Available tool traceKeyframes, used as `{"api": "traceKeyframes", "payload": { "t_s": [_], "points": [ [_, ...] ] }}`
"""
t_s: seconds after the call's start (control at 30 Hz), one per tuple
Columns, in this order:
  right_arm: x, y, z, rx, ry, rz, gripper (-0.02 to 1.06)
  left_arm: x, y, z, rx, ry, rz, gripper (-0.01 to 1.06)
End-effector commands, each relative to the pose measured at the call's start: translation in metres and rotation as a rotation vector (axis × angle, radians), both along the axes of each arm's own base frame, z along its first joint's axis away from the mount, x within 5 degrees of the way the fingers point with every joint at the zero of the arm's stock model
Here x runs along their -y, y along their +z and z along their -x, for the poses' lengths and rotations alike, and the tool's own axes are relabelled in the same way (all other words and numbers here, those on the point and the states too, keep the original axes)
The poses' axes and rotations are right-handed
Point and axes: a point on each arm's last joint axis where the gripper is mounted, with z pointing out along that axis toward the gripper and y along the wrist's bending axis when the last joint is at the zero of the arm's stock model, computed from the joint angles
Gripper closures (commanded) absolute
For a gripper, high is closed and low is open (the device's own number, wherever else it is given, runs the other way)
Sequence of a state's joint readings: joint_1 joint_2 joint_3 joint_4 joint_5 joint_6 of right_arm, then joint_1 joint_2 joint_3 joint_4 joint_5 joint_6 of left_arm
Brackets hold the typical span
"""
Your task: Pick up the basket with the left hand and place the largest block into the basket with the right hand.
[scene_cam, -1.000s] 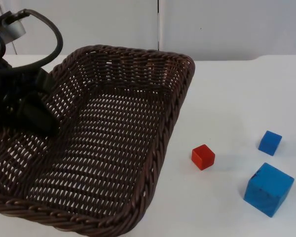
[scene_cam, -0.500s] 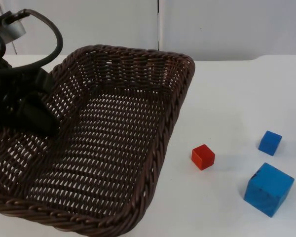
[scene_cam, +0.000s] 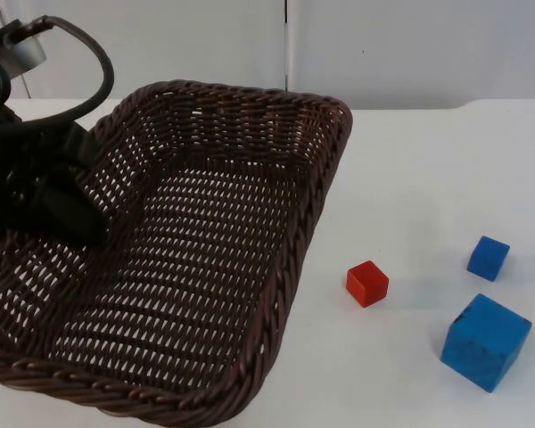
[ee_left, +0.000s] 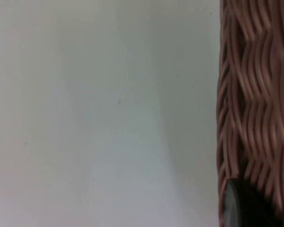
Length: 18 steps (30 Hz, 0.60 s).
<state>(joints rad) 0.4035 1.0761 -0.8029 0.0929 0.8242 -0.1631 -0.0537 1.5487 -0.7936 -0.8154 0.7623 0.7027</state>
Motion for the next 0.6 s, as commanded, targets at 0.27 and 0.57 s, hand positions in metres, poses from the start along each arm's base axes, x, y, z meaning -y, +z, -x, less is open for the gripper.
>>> {"api": "traceKeyframes", "payload": {
  "t_s": [0.27,0.57],
  "points": [
    [-0.046,-0.034,-0.02,0.007,0.118,0.106,-0.01,0.003,0.005,0.001,0.008,0.024,0.034,1.05],
    [-0.064,-0.085,-0.05,-0.057,0.138,0.161,-0.01,0.002,0.005,-0.001,0.019,0.034,0.029,1.05]
  ]
}}
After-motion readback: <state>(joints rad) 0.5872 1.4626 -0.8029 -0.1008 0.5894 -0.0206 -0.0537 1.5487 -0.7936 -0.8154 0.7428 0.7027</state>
